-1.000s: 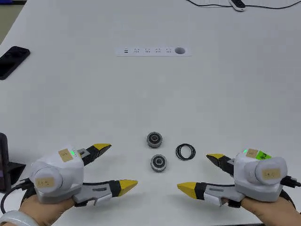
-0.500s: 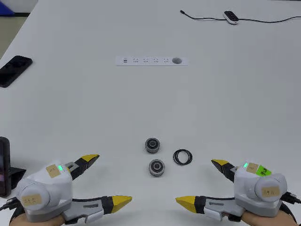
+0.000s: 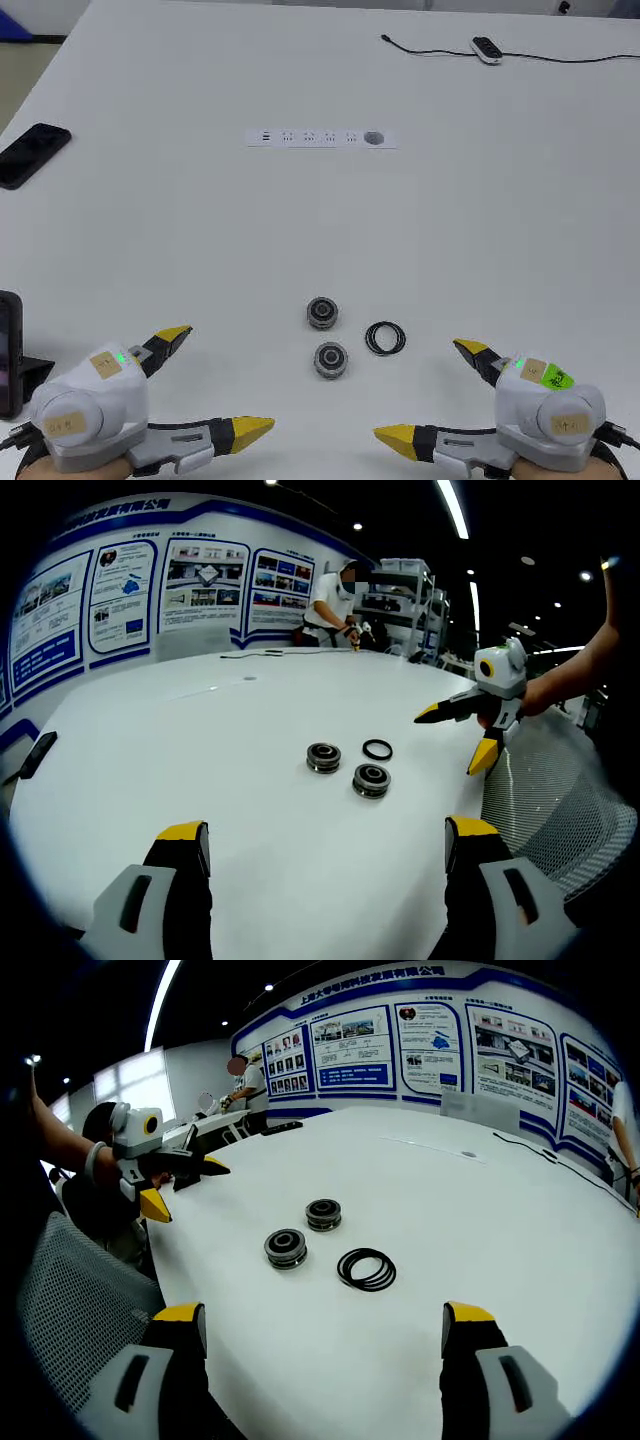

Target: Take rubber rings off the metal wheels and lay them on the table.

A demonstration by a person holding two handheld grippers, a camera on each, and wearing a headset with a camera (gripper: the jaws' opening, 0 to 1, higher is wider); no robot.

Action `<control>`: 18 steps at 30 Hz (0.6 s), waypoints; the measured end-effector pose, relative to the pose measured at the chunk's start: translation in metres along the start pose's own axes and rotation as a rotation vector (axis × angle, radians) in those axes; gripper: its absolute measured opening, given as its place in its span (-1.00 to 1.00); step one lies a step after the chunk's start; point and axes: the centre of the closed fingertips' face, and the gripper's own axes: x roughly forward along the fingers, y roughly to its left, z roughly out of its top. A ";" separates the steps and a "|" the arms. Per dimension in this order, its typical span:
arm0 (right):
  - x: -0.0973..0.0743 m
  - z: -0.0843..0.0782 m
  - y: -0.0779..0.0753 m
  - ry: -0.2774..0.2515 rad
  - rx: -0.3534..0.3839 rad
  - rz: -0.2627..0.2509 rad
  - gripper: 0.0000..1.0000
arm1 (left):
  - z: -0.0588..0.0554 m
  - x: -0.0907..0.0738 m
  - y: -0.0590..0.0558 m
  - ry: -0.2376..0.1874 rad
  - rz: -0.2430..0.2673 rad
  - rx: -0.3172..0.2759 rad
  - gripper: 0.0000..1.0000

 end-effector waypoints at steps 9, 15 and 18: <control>-0.001 0.004 -0.006 -0.011 -0.006 -0.001 0.99 | -0.005 -0.004 -0.001 0.006 -0.013 0.002 1.00; -0.001 0.005 -0.008 -0.006 -0.004 -0.003 0.99 | -0.006 -0.006 -0.001 0.012 -0.007 -0.005 1.00; -0.001 0.005 -0.008 -0.001 -0.006 -0.003 0.99 | -0.005 -0.006 -0.001 0.011 -0.004 -0.005 1.00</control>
